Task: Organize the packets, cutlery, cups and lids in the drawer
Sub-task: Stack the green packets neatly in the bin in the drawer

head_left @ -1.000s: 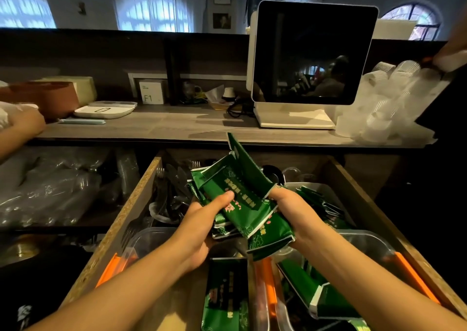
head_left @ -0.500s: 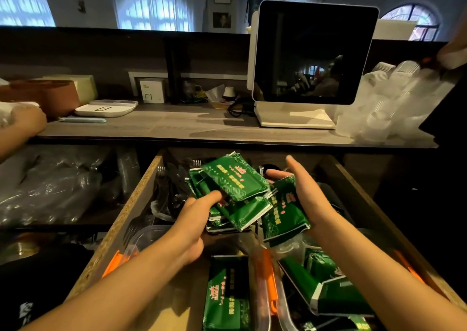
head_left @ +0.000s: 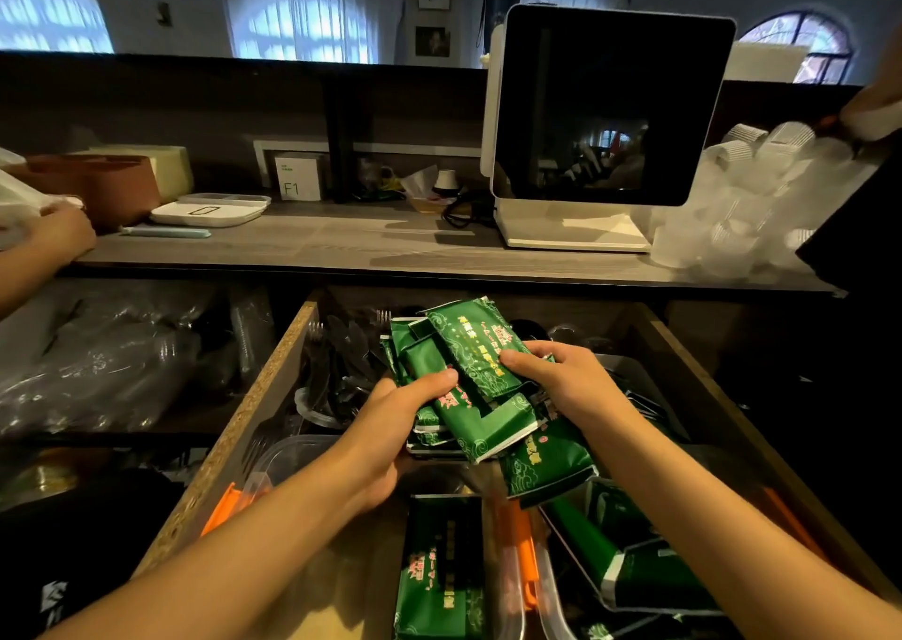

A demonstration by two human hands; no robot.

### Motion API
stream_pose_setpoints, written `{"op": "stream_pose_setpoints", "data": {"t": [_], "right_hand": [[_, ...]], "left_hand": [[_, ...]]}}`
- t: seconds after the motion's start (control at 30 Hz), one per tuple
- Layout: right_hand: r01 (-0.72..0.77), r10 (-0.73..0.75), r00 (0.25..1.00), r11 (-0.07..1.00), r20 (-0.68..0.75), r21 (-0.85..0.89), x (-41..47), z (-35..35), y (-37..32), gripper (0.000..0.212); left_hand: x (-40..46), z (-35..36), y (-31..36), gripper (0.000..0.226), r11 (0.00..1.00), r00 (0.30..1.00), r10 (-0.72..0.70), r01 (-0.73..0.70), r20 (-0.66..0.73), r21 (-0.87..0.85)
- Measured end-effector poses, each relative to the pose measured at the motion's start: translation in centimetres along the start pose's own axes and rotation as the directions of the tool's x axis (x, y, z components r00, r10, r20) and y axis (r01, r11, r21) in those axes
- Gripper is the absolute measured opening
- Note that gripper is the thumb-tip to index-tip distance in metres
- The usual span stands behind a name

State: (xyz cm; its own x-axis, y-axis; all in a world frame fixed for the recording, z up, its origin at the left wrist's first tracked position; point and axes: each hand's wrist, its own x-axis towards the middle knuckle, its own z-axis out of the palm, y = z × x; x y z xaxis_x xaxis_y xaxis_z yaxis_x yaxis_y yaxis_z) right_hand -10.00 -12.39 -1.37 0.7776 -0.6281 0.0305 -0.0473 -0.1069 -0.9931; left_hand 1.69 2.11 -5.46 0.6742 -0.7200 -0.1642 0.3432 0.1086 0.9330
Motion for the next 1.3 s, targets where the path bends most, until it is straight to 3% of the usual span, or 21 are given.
{"op": "stream_pose_setpoints", "data": {"t": [0.07,0.17,0.2,0.33,0.4,0.53,0.63,0.77,1.0,1.07,1.13,1.2,1.3], "right_hand": [[0.042,-0.046,0.997,0.997,-0.061,-0.063,0.3,0.0,0.5,0.008],[0.096,-0.106,0.987,0.992,-0.124,-0.084,0.6,-0.1,0.9,0.013],[0.103,-0.112,0.982,0.992,-0.153,-0.068,0.7,-0.2,1.0,0.015],[0.179,-0.143,0.921,0.981,-0.361,0.068,0.9,-1.5,0.3,0.017],[0.214,-0.169,0.905,0.974,-0.390,0.076,1.2,-2.8,-0.3,0.016],[0.157,-0.155,0.971,0.988,-0.181,-0.006,1.7,-2.7,-0.5,0.015],[0.110,-0.118,0.993,0.979,-0.033,-0.174,1.2,-0.7,0.6,0.015],[0.152,-0.152,0.988,0.956,0.022,-0.252,0.8,0.2,1.5,0.015],[0.313,-0.272,0.950,0.818,0.156,-0.482,0.0,0.4,0.9,0.015],[0.327,-0.277,0.945,0.784,0.174,-0.527,0.2,0.1,0.7,0.026],[0.324,-0.312,0.943,0.788,0.114,-0.524,0.5,-0.4,0.3,0.028],[0.320,-0.397,0.916,0.798,-0.047,-0.510,1.0,-1.6,-0.2,0.039],[0.335,-0.448,0.848,0.867,-0.282,-0.369,1.1,-2.9,-1.1,0.036]], "left_hand": [[0.1,0.0,0.0,0.051,1.000,1.000,0.009,-0.009,0.007,-0.014],[0.6,-0.4,0.0,0.101,1.000,0.999,-0.026,0.026,-0.033,-0.015],[0.7,-0.6,0.1,0.105,0.999,0.998,-0.039,0.038,-0.045,-0.025],[1.4,-1.4,0.2,0.104,0.995,0.993,-0.063,0.055,-0.097,-0.083],[1.7,-1.7,0.2,0.105,0.993,0.991,-0.054,0.040,-0.126,-0.110],[1.7,-1.6,0.2,0.120,0.987,0.988,-0.076,0.056,-0.133,-0.153],[1.6,-1.4,0.1,0.124,0.988,0.989,-0.086,0.069,-0.120,-0.140],[0.5,-0.8,0.7,0.122,0.995,0.993,-0.060,0.052,-0.100,-0.081],[0.2,-0.5,0.3,0.107,1.000,0.996,0.020,-0.022,-0.087,-0.019],[0.5,-0.8,0.4,0.110,1.000,0.995,0.018,-0.019,-0.100,-0.008],[0.8,-1.2,0.6,0.115,0.999,0.994,0.031,-0.033,-0.109,-0.014],[0.9,-1.3,0.9,0.114,0.999,0.992,0.038,-0.040,-0.122,-0.012],[0.7,-1.3,1.0,0.117,0.998,0.991,0.061,-0.064,-0.116,-0.018]]}}
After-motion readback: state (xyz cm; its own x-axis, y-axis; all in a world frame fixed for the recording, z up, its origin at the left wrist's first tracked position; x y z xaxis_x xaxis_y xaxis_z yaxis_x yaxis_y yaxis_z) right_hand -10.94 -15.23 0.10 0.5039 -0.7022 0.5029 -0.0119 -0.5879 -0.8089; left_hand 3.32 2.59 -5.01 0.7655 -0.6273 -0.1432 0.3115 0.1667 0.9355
